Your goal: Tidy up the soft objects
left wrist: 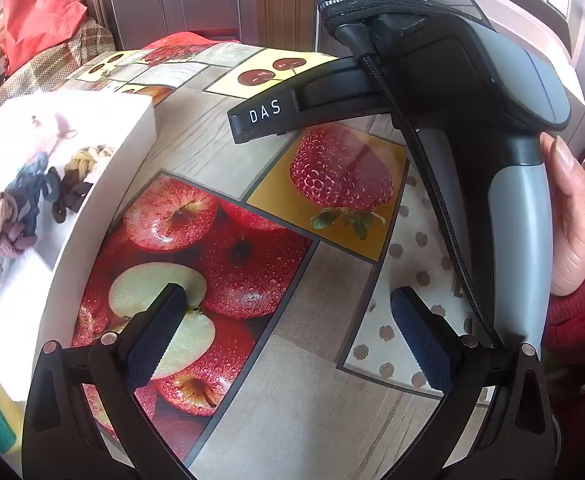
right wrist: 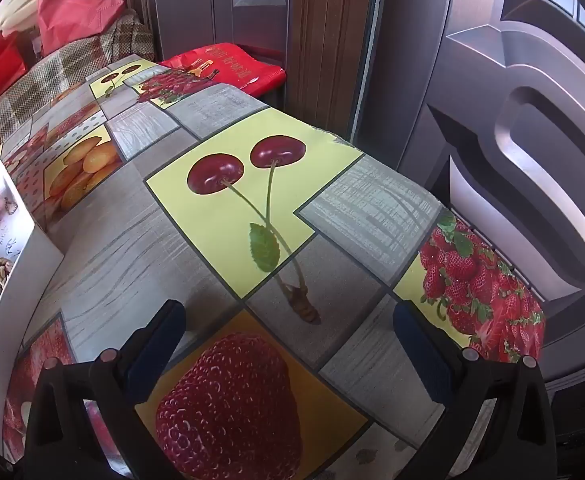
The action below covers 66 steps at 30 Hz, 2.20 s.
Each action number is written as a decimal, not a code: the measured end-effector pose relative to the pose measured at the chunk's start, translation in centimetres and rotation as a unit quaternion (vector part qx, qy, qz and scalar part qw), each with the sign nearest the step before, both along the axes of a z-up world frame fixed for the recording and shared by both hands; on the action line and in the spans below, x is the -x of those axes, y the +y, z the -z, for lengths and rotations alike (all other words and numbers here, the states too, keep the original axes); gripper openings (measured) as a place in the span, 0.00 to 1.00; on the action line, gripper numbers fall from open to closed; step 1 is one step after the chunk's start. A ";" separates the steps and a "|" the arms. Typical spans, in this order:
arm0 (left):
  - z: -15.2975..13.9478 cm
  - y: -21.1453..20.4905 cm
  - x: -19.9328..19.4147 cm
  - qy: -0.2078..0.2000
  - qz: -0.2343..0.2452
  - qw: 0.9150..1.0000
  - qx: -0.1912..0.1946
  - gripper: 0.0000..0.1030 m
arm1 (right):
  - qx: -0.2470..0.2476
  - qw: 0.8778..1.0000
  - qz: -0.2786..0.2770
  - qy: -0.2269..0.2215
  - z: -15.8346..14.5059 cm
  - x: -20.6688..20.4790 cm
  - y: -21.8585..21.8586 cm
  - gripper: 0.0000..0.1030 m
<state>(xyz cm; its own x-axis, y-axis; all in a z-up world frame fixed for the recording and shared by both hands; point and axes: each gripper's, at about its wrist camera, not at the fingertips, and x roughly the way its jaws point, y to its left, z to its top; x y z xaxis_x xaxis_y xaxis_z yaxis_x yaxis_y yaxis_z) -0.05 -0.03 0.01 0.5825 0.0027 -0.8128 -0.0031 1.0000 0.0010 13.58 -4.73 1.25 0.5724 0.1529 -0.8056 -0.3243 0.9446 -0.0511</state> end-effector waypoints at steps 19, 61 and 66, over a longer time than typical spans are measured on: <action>0.1 -0.2 0.0 0.004 0.001 1.000 0.001 0.99 | 0.001 1.000 0.000 -0.001 0.0 0.0 0.0 1.00; 0.2 0.0 -0.1 0.005 0.001 1.000 0.001 0.99 | 0.001 1.000 0.000 0.001 -0.1 0.0 0.0 1.00; 0.2 0.0 -0.1 0.005 0.001 1.000 0.001 0.99 | 0.001 1.000 0.000 0.001 -0.1 0.0 0.1 1.00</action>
